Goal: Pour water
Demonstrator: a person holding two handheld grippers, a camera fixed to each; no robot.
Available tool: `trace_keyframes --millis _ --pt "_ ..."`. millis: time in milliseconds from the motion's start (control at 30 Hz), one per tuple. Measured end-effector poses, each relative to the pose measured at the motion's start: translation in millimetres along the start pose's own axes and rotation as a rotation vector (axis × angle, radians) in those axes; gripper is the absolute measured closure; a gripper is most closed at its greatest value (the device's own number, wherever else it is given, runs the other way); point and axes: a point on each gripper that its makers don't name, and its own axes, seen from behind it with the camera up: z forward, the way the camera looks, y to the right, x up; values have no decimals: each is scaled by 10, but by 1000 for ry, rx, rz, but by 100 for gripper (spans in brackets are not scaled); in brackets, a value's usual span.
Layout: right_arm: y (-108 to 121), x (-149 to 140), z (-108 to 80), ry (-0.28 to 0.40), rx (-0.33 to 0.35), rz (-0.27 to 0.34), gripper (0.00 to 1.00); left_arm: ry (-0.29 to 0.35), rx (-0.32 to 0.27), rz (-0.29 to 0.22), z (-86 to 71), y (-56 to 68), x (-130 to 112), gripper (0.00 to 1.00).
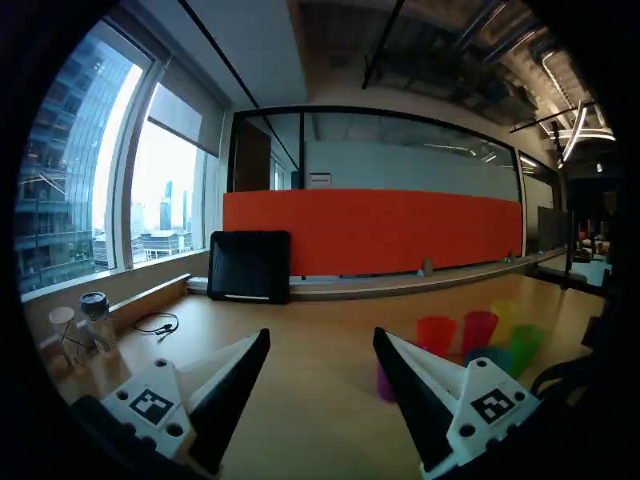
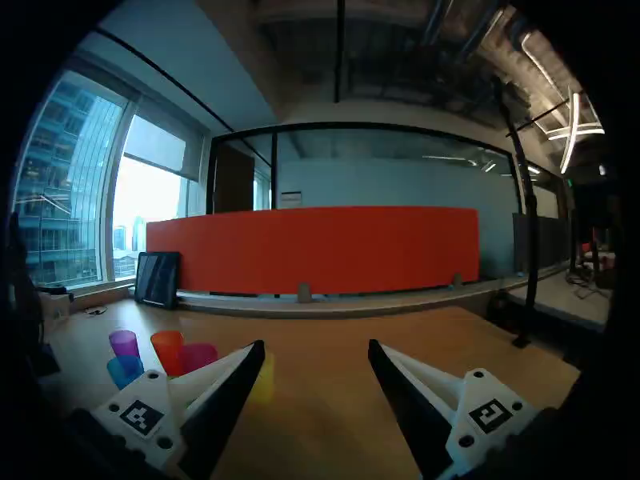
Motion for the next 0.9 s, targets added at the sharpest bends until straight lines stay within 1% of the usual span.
trace_keyframes --millis 167,267,400,467,667,767,900 --pt "-13 266 28 -12 11 -27 0 -4 -17 2 34 -13 259 4" --pt "27 394 59 -30 3 -34 0 -9 -18 4 61 -29 411 4" --pt "75 560 106 -61 -10 -22 0 -32 -23 -5 111 -47 590 4" --pt "77 644 129 -67 -7 -13 0 -33 -27 -13 137 -51 689 4" --pt "25 914 199 -77 17 14 0 -20 -46 -13 200 -29 1020 4" --pt "-30 1069 230 -75 34 6 0 -9 -56 -6 220 -5 1210 4" --pt "-86 1296 269 -56 49 -18 0 8 -71 2 239 21 1460 4"
